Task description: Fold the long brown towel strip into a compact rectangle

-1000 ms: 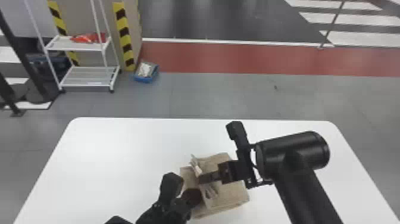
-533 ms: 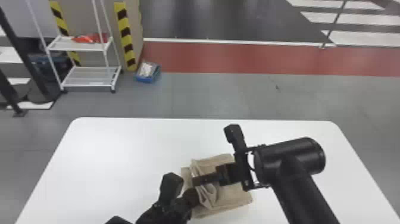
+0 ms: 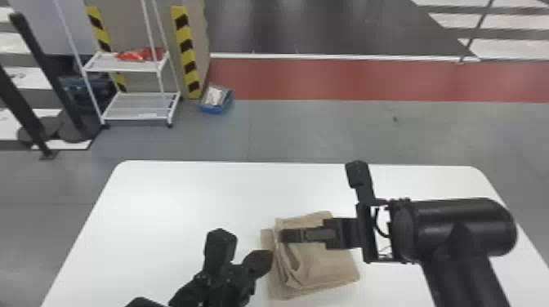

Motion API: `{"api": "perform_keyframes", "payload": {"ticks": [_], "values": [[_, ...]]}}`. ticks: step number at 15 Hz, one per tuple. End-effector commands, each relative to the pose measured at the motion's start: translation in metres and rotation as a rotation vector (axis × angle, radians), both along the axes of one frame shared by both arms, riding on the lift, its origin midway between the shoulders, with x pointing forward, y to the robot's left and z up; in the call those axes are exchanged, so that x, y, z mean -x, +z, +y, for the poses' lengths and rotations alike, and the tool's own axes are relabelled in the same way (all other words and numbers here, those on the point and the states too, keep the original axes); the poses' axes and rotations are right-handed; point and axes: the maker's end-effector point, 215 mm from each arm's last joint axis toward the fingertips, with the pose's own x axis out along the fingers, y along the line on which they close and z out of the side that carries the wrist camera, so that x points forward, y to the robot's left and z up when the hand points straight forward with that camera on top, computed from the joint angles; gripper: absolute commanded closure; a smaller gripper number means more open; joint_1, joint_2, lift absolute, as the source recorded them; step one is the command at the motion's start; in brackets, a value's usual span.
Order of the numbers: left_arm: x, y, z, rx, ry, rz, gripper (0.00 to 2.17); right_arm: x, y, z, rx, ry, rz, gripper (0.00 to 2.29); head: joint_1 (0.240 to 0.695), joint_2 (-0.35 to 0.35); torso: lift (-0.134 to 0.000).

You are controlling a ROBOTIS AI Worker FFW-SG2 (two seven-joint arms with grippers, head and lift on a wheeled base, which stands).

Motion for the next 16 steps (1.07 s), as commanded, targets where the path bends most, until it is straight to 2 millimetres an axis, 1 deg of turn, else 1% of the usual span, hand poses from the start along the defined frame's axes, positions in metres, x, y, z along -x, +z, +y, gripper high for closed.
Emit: {"api": "perform_keyframes", "payload": {"ticks": [1,2,3,4,5,6,7,8,10,13,14,15,16], "values": [[-0.008,0.016,0.037,-0.003,0.055,-0.022,1.38,0.019,0.010,-0.012,-0.043,-0.032,0.052,0.12,0.695,0.005,0.000],[-0.013,0.019,0.047,-0.005,0.072,-0.030,1.38,0.024,0.014,-0.020,-0.058,-0.052,0.060,0.13,0.695,0.014,0.000],[-0.019,0.022,0.055,-0.007,0.085,-0.039,1.38,0.038,0.012,-0.024,-0.062,-0.062,0.082,0.23,0.695,0.025,0.000],[-0.022,0.025,0.059,-0.002,0.090,-0.048,1.38,0.048,0.011,-0.031,-0.061,-0.078,0.093,0.48,0.695,0.034,0.000],[-0.025,0.028,0.061,0.005,0.091,-0.059,1.38,0.061,0.010,-0.033,-0.073,-0.083,0.132,0.75,0.695,0.042,0.000],[-0.028,0.032,0.062,0.022,0.090,-0.075,1.38,0.075,0.007,-0.042,-0.079,-0.106,0.169,1.29,0.695,0.044,0.000],[-0.032,0.036,0.062,0.034,0.089,-0.088,1.38,0.082,0.006,-0.055,-0.087,-0.136,0.168,1.75,0.695,0.044,0.000],[-0.037,0.039,0.064,0.049,0.086,-0.099,1.38,0.092,0.002,-0.064,-0.077,-0.150,0.173,1.83,0.695,0.040,0.000],[-0.044,0.043,0.067,0.089,0.075,-0.100,1.38,0.128,-0.028,-0.091,0.009,-0.196,0.214,1.84,0.695,0.014,0.000],[-0.046,0.048,0.066,0.104,0.058,-0.106,1.38,0.126,-0.059,-0.130,0.090,-0.261,0.102,1.84,0.695,-0.027,0.000],[-0.047,0.049,0.065,0.106,0.053,-0.107,1.38,0.122,-0.065,-0.139,0.116,-0.274,0.065,1.84,0.695,-0.058,0.000],[-0.047,0.049,0.065,0.109,0.052,-0.105,1.38,0.116,-0.070,-0.149,0.139,-0.290,0.025,1.84,0.695,-0.074,0.000],[-0.047,0.049,0.065,0.110,0.052,-0.105,1.38,0.113,-0.075,-0.154,0.141,-0.300,0.014,1.84,0.695,-0.086,0.000]]}}
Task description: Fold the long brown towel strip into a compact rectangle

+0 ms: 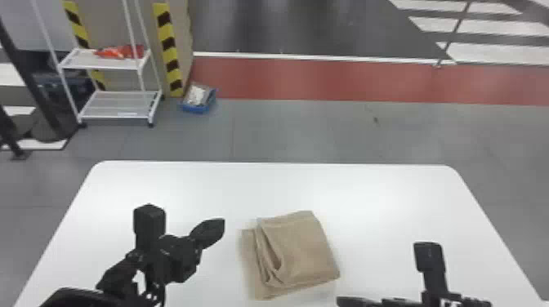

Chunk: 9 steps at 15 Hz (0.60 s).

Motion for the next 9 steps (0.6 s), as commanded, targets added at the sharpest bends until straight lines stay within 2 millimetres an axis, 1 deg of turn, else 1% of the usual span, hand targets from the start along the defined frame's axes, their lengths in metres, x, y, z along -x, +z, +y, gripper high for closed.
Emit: {"api": "perform_keyframes", "payload": {"ticks": [1,2,4,7,9], "values": [[0.001,-0.001,0.000,0.000,0.001,0.003,1.38,-0.005,-0.011,-0.008,0.007,-0.012,-0.022,1.84,0.695,-0.096,0.000],[0.001,-0.002,0.001,-0.002,0.001,0.004,1.38,-0.011,-0.014,-0.008,0.010,-0.010,-0.032,1.84,0.695,-0.109,0.000],[0.003,-0.004,0.002,-0.003,0.003,0.008,1.38,-0.020,-0.023,-0.006,0.011,-0.010,-0.031,1.84,0.695,-0.112,0.000],[0.001,-0.003,0.006,-0.005,0.009,0.006,1.38,-0.044,-0.032,-0.004,0.049,-0.011,-0.064,1.84,0.695,-0.107,0.000],[-0.002,0.000,0.012,-0.004,0.016,0.001,1.38,-0.065,-0.032,-0.001,0.070,-0.013,-0.088,1.84,0.695,-0.102,0.000]]}}
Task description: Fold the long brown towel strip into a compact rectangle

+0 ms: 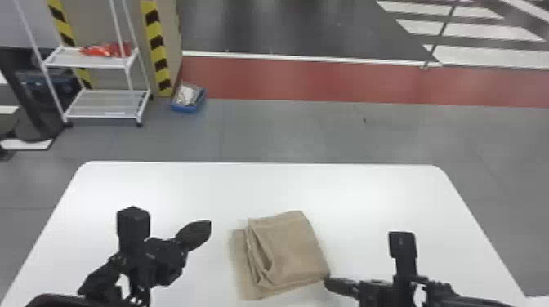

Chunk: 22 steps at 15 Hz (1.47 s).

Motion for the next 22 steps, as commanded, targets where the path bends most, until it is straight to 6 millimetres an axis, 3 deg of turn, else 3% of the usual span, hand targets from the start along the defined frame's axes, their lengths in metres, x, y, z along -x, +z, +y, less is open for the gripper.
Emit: {"api": "perform_keyframes", "payload": {"ticks": [1,7,9,10,11,12,13,15,16,18,20,22], "values": [[-0.002,0.003,0.005,0.005,0.004,-0.004,1.38,-0.024,0.001,0.006,0.005,0.006,-0.017,1.84,0.695,-0.094,0.000],[-0.006,0.002,0.012,0.008,0.008,-0.002,1.38,-0.102,0.012,0.016,0.081,0.024,-0.058,1.83,0.695,-0.063,0.000],[-0.006,-0.002,0.015,0.005,0.009,0.007,1.38,-0.132,0.026,0.020,0.053,0.023,-0.081,1.84,0.695,-0.056,0.000],[-0.007,-0.003,0.016,0.004,0.011,0.010,1.38,-0.137,0.032,0.024,0.037,0.032,-0.091,1.84,0.695,-0.052,0.000],[-0.009,-0.006,0.018,0.001,0.015,0.016,1.38,-0.131,0.031,0.024,0.017,0.036,-0.065,1.83,0.695,-0.047,0.000],[-0.010,-0.011,0.021,-0.008,0.019,0.025,1.38,-0.112,0.036,0.034,-0.054,0.056,0.025,1.83,0.695,-0.037,0.000],[-0.010,-0.014,0.024,-0.015,0.023,0.031,1.38,-0.096,0.050,0.034,-0.106,0.047,0.079,1.83,0.695,-0.031,0.000],[-0.014,-0.022,0.029,-0.026,0.031,0.043,1.38,-0.072,0.096,0.017,-0.195,-0.007,0.148,1.83,0.695,-0.016,0.000],[-0.014,-0.024,0.031,-0.032,0.031,0.049,1.38,-0.069,0.116,0.009,-0.221,-0.030,0.147,1.83,0.695,-0.014,0.000],[-0.007,-0.039,0.032,-0.047,0.026,0.091,1.38,-0.089,0.167,-0.002,-0.259,-0.043,0.015,1.83,0.695,-0.029,0.000],[-0.007,-0.051,0.037,-0.063,0.030,0.121,1.38,-0.094,0.185,-0.006,-0.295,-0.053,-0.029,1.83,0.695,-0.040,0.000],[-0.005,-0.060,0.039,-0.072,0.030,0.145,1.38,-0.093,0.184,-0.008,-0.313,-0.059,-0.026,1.83,0.695,-0.046,0.000]]}}
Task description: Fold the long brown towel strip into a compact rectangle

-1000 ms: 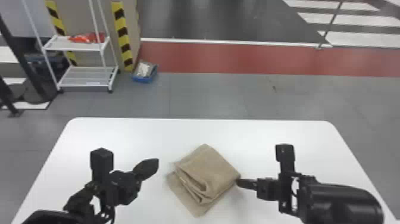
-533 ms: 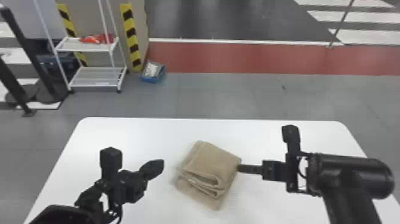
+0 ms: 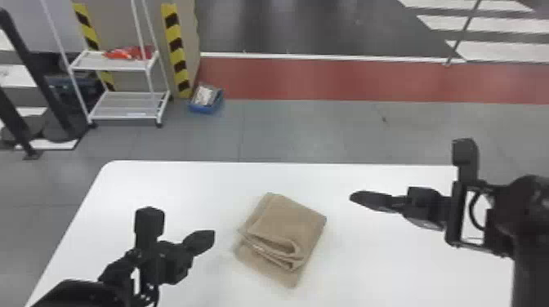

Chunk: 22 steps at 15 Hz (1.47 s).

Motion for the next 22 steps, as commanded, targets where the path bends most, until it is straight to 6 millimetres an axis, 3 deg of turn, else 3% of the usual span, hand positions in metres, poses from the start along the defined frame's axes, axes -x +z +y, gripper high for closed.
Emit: {"api": "perform_keyframes", "payload": {"ticks": [1,5,9,13,17,22], "values": [[0.001,-0.010,0.000,-0.005,0.000,0.031,1.38,0.003,-0.004,-0.002,-0.031,-0.009,0.013,1.83,0.695,-0.047,0.000],[0.019,-0.025,-0.004,0.005,-0.015,0.101,1.38,0.002,-0.002,-0.015,-0.055,-0.038,0.010,1.83,0.695,-0.055,0.000],[0.044,-0.026,-0.021,0.027,-0.032,0.108,1.38,0.001,0.003,-0.029,-0.088,-0.069,-0.002,1.83,0.695,-0.085,0.000],[0.020,-0.003,-0.030,0.044,0.006,0.009,1.38,0.012,-0.007,-0.036,-0.095,-0.074,0.020,1.83,0.695,-0.113,0.000],[0.009,-0.021,-0.045,0.006,-0.017,0.035,1.38,0.019,-0.008,-0.050,-0.127,-0.084,0.020,1.83,0.695,-0.135,0.000],[0.022,-0.035,-0.051,0.013,-0.029,0.077,1.38,0.014,0.007,-0.063,-0.133,-0.084,-0.012,1.83,0.695,-0.173,0.000]]}}
